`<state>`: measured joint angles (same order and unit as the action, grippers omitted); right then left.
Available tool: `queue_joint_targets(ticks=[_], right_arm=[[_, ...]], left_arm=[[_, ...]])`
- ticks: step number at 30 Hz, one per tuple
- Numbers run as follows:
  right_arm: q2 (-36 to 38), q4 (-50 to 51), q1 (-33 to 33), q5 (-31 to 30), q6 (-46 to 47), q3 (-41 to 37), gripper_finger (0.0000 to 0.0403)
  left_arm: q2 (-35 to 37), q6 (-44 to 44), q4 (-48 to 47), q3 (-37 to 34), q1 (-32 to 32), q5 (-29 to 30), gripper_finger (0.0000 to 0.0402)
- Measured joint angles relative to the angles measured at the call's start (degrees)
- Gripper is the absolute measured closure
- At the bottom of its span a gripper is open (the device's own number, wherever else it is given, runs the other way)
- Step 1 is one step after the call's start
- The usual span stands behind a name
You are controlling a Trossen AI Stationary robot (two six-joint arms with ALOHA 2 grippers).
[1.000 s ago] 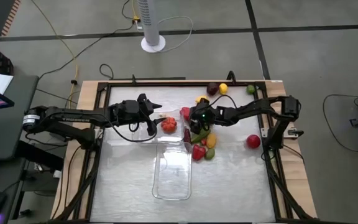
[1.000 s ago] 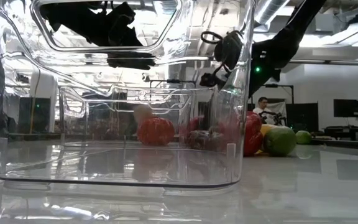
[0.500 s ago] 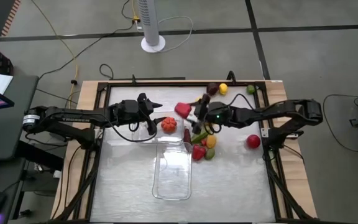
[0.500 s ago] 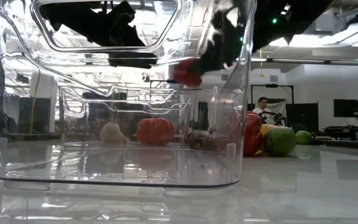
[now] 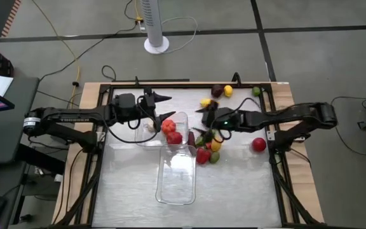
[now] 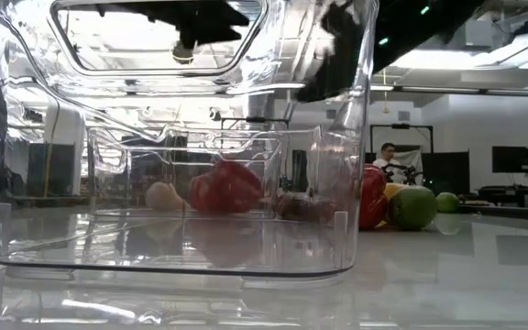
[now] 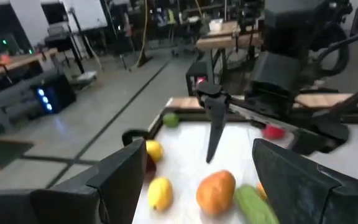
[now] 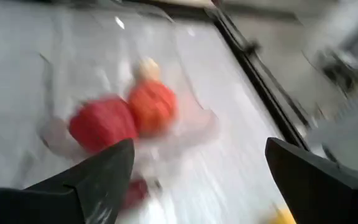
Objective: Sort produce into baskets
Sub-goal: Put the potato into the top transparent bin
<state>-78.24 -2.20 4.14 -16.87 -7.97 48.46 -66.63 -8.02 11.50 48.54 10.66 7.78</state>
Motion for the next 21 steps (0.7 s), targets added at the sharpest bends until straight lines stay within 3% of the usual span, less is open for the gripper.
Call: queue_joint_targets(ticks=[3,5,9,13,21], right_arm=[[4.00,10.16,1.79,-2.34,4.53,-0.51,0.0015],[4.68,10.73,3.38,-2.61,7.41,-3.49,0.0015],[4.82,2.48,7.21,-2.70,10.69,-12.16,0.0015],[4.72,-5.24,10.97,0.56,14.73,-19.10,0.0015],[3.89,-18.76,10.75,3.87,15.18,-25.90,0.0015]], left_arm=[[0.00,-1.80,1.40,1.15,0.00,0.01,0.0121],[0.00,-2.70,4.94,1.19,0.00,0.00,0.0121],[0.00,-1.99,10.98,1.24,0.00,-3.15,0.0121],[0.00,0.34,10.60,1.24,-0.30,-8.77,0.0121],[0.40,0.25,9.83,1.24,-3.53,-9.42,0.0121]])
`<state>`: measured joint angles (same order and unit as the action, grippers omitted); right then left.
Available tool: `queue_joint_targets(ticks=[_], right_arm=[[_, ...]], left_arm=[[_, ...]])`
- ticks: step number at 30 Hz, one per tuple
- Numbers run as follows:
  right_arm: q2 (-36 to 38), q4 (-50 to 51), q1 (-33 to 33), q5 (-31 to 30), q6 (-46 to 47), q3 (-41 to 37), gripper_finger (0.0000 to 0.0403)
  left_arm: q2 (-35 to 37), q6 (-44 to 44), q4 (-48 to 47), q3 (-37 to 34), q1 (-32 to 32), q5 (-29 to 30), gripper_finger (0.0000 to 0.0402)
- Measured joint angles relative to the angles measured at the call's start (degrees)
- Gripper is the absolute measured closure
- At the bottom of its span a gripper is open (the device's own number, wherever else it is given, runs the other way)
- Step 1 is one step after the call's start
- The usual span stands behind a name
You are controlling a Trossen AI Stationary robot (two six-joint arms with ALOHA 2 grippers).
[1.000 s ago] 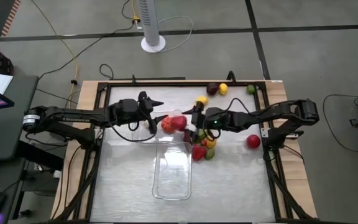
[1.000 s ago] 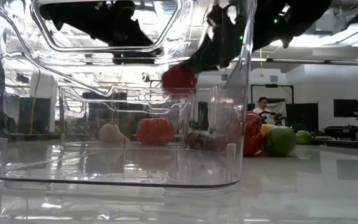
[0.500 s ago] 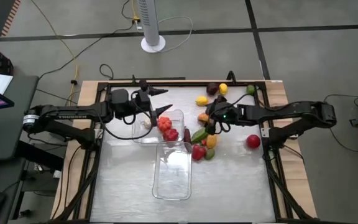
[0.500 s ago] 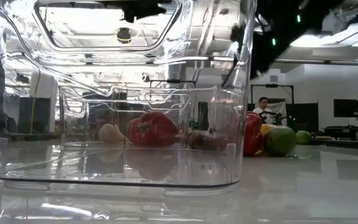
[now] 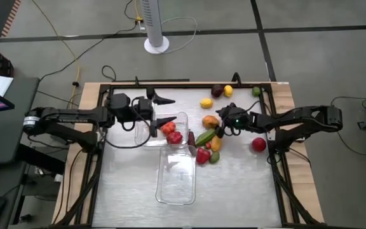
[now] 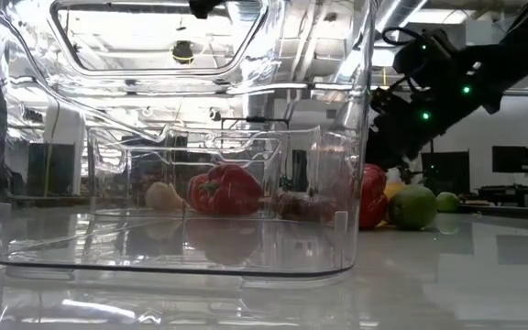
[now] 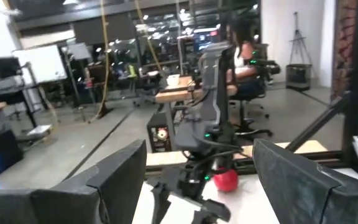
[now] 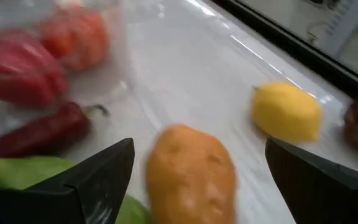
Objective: Sort produce into baskets
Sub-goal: Put the potato into the top transparent bin
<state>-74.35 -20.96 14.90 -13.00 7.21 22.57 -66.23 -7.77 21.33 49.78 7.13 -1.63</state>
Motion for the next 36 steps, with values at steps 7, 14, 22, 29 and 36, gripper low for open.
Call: queue_joint_targets(ticks=[7,14,22,29,36], right_arm=[[-1.72,-2.94,1.13,0.85,-1.65,-0.05,0.0015],[-12.39,-10.56,0.76,0.67,-1.52,-0.36,0.0015],[-16.01,-13.56,0.72,-0.40,-1.13,-0.32,0.0057],[-15.91,-13.40,-0.30,-2.12,0.92,-0.31,0.0093],[-15.35,-14.04,-1.37,-2.45,1.69,-0.35,0.0086]], left_arm=[[0.01,-4.00,-0.06,0.00,-3.52,0.90,0.0121],[0.75,-5.95,-0.78,0.00,-6.62,6.85,0.0121],[4.40,-5.52,-8.02,-0.04,-12.23,16.36,0.0121],[5.61,-4.72,-12.92,-0.04,-15.54,26.22,0.0121],[5.22,-4.91,-13.07,-0.04,-15.12,34.10,0.0121]])
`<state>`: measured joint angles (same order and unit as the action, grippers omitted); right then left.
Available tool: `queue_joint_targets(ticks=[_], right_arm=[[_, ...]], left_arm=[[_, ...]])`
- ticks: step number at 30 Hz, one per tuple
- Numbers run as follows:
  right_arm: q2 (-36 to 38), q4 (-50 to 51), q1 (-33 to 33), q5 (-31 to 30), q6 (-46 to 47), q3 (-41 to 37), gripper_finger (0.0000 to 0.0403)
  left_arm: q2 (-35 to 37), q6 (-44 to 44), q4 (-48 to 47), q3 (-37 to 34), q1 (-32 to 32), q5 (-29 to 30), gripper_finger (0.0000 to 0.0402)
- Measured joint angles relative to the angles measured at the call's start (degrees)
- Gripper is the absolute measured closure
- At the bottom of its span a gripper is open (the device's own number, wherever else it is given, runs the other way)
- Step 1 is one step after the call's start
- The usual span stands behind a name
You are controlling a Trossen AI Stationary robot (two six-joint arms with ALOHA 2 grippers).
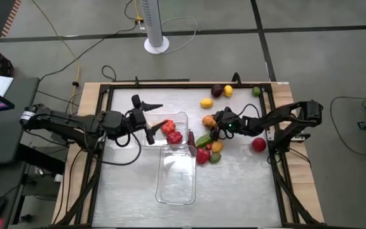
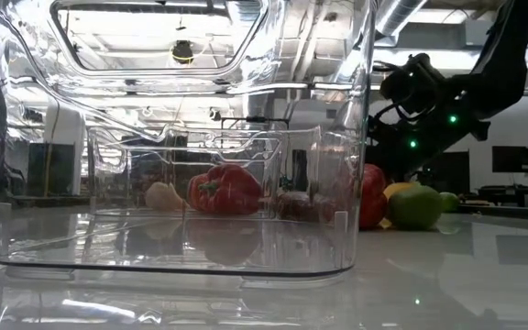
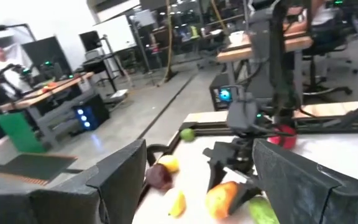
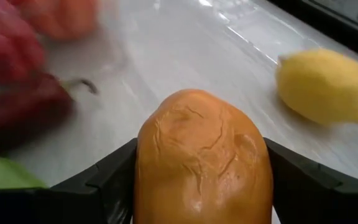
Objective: Sort produce into baskets
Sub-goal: Put the potato into the top transparent bin, then put the middle lemon into the bottom transparent bin
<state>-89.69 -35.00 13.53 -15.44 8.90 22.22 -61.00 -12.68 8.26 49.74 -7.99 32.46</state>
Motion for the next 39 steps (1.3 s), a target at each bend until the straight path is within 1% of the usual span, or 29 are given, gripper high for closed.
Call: queue_joint_targets(ticks=[4,8,11,13,17,22,24,27,29,31,35,39], right_arm=[[3.23,-0.09,-2.73,0.07,-0.09,1.02,0.0087],[7.54,-0.20,-7.48,0.03,-1.65,3.26,0.0084],[9.42,-0.86,-10.57,-0.25,-4.14,6.40,0.0083],[9.43,-0.96,-12.26,-1.53,-6.70,9.20,0.0083],[6.09,-1.26,-14.21,-1.69,-10.66,16.00,0.0082],[-2.56,-0.55,-13.09,0.21,-14.02,27.00,0.0077],[-5.33,3.57,-12.56,1.78,-14.78,30.66,0.0066],[-7.99,11.12,-11.90,5.56,-14.63,34.09,0.0035],[-8.81,13.62,-11.43,6.56,-13.57,35.19,0.0014],[-8.93,15.76,-11.08,6.53,-13.28,35.77,0.0009],[-5.33,22.58,-11.12,4.32,-13.38,35.77,0.0024],[2.47,31.02,-12.26,-2.34,-13.29,35.48,0.0029]], left_arm=[[-0.03,1.66,-1.75,0.00,-0.02,1.31,0.0121],[-0.01,3.13,-2.88,0.00,0.00,1.42,0.0121],[-0.01,3.35,-3.61,0.00,0.00,1.40,0.0121],[-0.01,3.98,-4.32,0.00,0.00,1.40,0.0121],[-0.01,5.30,-5.17,0.00,0.00,1.39,0.0121],[-0.01,7.82,-5.61,0.00,-0.04,1.33,0.0121],[-0.01,8.00,-5.63,0.00,-0.07,1.00,0.0121],[-0.01,8.31,-6.23,0.00,-0.07,0.97,0.0121],[-0.01,8.78,-6.35,0.00,-0.07,0.97,0.0121],[-0.01,9.36,-6.30,0.00,-0.07,0.96,0.0121],[-0.16,11.47,-7.81,0.00,-0.82,-0.09,0.0121],[-0.19,11.91,-8.72,0.00,-2.49,-0.50,0.0121]])
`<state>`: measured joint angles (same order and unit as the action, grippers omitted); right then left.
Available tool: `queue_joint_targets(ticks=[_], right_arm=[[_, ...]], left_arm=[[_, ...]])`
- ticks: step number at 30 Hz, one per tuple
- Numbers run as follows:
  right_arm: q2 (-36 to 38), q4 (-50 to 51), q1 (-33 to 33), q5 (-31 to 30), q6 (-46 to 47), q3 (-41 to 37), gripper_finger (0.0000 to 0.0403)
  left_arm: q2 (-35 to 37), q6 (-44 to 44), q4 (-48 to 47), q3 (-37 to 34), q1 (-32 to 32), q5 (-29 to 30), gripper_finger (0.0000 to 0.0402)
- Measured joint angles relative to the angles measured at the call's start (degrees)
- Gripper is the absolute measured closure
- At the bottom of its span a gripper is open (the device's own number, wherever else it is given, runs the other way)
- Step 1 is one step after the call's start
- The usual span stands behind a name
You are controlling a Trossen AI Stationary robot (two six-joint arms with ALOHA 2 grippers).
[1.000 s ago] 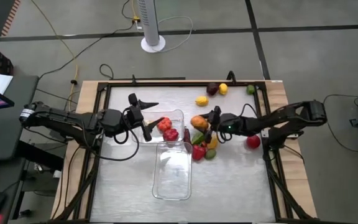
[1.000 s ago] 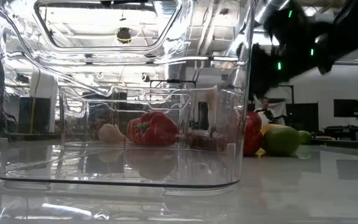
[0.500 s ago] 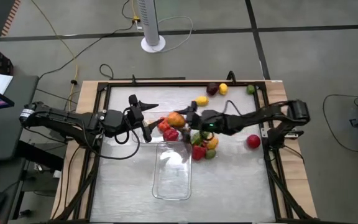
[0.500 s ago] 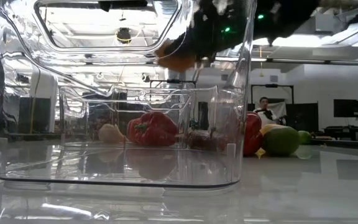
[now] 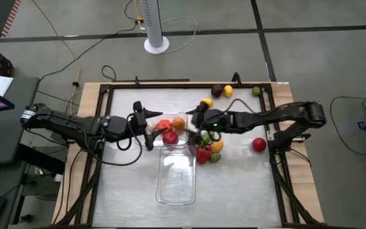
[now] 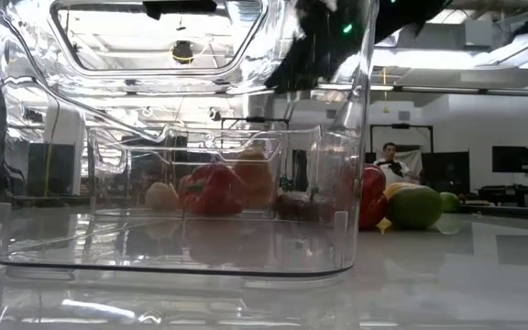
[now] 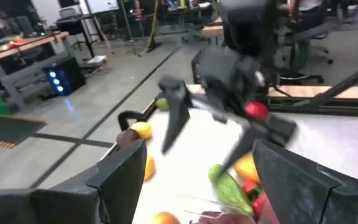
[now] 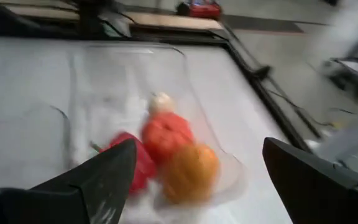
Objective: Sort produce into baskets
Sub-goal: Put the middle lemon into the bottom transparent bin
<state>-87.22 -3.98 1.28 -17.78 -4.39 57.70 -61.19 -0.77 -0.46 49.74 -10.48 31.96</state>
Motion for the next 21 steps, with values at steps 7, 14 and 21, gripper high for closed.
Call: queue_joint_targets(ticks=[7,14,21], right_arm=[[10.10,-1.03,4.35,-7.05,-2.53,-10.66,0.0030],[11.81,-16.33,18.51,1.03,-1.46,-22.55,0.0030],[2.80,-14.56,24.67,4.23,2.40,-21.86,0.0030]], left_arm=[[0.00,-2.60,1.04,0.00,0.71,0.52,0.0121],[-0.04,-3.24,1.02,0.00,2.87,0.75,0.0121],[-0.84,-5.06,1.40,-0.01,3.66,1.05,0.0121]])
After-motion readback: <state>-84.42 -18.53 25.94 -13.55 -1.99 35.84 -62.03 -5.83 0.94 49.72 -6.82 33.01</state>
